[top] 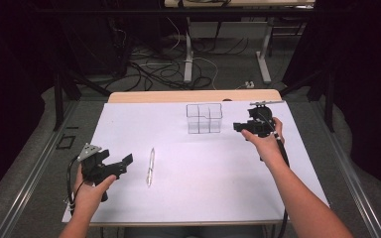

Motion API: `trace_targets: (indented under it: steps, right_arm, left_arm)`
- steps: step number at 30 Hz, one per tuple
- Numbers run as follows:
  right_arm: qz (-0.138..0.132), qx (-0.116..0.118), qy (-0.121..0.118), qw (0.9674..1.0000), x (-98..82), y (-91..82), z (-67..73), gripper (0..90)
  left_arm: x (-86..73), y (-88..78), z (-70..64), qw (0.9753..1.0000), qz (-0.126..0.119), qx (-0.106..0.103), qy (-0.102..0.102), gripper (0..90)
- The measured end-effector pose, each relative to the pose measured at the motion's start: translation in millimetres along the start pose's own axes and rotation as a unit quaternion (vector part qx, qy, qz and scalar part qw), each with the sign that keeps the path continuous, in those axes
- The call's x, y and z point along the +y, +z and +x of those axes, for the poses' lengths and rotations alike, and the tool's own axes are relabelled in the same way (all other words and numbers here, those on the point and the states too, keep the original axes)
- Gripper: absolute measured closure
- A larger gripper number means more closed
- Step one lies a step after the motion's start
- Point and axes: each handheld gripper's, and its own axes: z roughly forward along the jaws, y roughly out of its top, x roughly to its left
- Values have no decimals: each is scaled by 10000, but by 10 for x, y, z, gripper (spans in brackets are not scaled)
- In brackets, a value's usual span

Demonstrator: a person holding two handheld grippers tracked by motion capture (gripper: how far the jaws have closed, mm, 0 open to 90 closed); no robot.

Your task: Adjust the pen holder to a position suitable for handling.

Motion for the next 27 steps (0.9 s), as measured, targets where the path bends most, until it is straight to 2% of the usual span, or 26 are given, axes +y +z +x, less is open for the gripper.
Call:
trace_targets:
  steps: [5, 8, 9, 12, 19, 27]
  right_arm:
    - [122, -41, -14, 9999, 165, 79, 55, 414]
    - [220, -145, 16, 9997, 269, 120, 86, 416]
    - [321, -169, 100, 9993, 303, 131, 98, 424]
    - [402, -221, 153, 9988, 397, 169, 119, 441]
    - [574, -332, 100, 9978, 581, 302, 150, 474]
    - [740, -399, 141, 9964, 732, 479, 176, 556]
  left_arm:
    - [-7, 0, 9, 10000, -11, 48, -39, 45]
    - [-10, 1, 17, 10000, 13, 52, -40, 57]
    - [-12, 2, 17, 10000, 18, 52, -47, 62]
    - [-16, 7, 19, 10000, 32, 64, -61, 66]
    - [-23, 25, 46, 9999, 66, 51, -131, 75]
    - [-22, 23, 47, 9998, 93, 74, -138, 146]
